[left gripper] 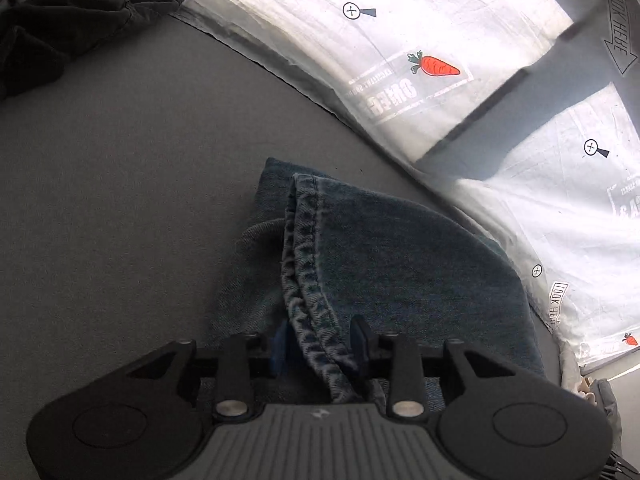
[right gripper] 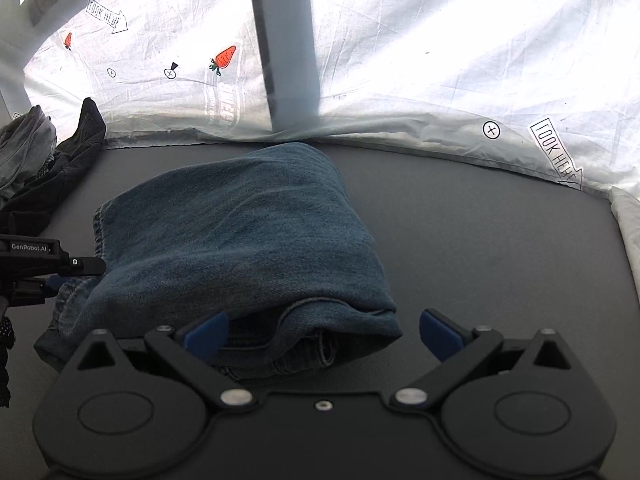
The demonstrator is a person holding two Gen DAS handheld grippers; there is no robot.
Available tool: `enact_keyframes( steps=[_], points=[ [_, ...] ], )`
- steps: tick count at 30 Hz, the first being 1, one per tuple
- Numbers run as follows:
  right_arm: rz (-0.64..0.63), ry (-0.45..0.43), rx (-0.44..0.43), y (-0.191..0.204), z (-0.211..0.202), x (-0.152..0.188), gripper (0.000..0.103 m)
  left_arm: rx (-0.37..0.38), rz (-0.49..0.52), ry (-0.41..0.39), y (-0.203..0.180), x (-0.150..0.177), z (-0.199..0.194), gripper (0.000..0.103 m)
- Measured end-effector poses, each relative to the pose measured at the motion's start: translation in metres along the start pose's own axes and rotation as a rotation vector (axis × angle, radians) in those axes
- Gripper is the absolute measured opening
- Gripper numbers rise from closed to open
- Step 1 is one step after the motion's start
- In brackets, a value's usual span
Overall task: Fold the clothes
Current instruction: 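Lift the jeans bundle with both grippers and carry it to the folded clothes stack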
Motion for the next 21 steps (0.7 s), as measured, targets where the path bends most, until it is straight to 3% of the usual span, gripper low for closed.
enact_keyframes(
  steps=[1, 2, 7, 14, 17, 21],
  points=[
    [0.002, -0.020, -0.011, 0.000, -0.004, -0.004, 0.103, -0.017, 0.028, -0.010, -0.002, 0.000, -0.002, 0.070],
    [0.013, -0.036, -0.020, -0.002, -0.005, -0.009, 0.103, -0.038, 0.054, -0.021, -0.003, 0.000, -0.004, 0.079],
    [0.045, -0.042, -0.043, -0.017, 0.011, -0.030, 0.103, -0.073, 0.101, -0.016, 0.005, 0.000, -0.004, 0.082],
    [-0.011, 0.086, -0.099, -0.037, 0.077, -0.048, 0.103, -0.059, 0.044, 0.062, 0.021, 0.006, 0.022, 0.090],
    [0.024, 0.173, -0.143, -0.046, 0.108, -0.048, 0.103, -0.041, 0.022, 0.058, 0.021, 0.007, 0.026, 0.096],
    [0.179, 0.218, -0.215, -0.060, 0.129, -0.039, 0.103, -0.052, 0.040, 0.052, 0.013, 0.008, 0.029, 0.103]
  ],
)
Point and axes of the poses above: each gripper's, at about its wrist camera, not at the fingertips, and z roughly the way its jaws point, y to its left, x to its underside, the point moved 4 cm from there along z, roughly the way its jaws point, and after that the axes turned 11 degrees about -x, right-handed, at the moved point
